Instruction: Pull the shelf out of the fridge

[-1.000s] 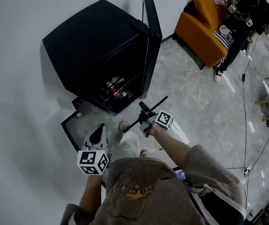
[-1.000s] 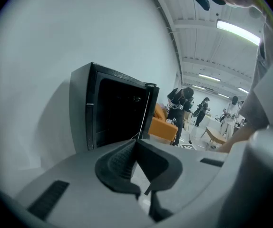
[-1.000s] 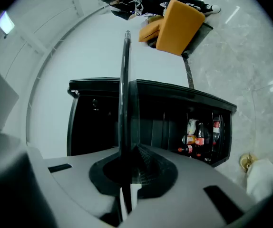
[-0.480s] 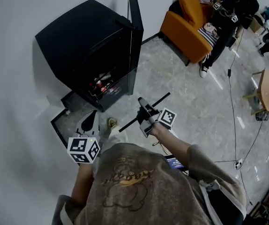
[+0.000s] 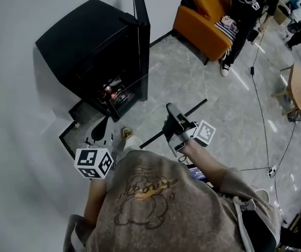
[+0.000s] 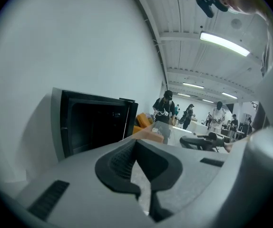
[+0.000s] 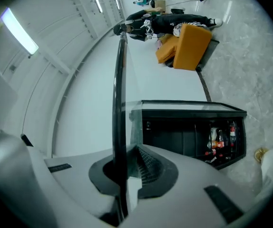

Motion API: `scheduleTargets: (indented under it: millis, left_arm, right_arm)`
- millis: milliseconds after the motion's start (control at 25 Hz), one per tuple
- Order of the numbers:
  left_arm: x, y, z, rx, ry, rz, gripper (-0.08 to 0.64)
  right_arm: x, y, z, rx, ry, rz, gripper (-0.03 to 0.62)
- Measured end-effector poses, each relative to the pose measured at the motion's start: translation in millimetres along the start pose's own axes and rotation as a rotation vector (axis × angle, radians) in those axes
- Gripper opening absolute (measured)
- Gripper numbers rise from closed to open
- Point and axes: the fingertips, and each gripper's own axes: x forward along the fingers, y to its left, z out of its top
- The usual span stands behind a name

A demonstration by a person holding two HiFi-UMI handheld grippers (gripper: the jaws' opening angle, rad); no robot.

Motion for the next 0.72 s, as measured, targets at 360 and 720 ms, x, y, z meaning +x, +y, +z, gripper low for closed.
scheduleTargets:
  millis: [360, 720]
  left_arm:
    - [-8.7, -3.0, -7.7, -0.012, -0.007, -0.004, 0.006]
    - [-8.9, 1.5, -16.4, -0.027, -0.008, -0.003, 0.006]
  right_arm:
    - [-40.4, 30.5, 9.2, 0.010, -0.097, 0.049, 0.028]
    - [-40.1, 29.5, 7.8, -0.009, -0.074, 0.057, 0.029]
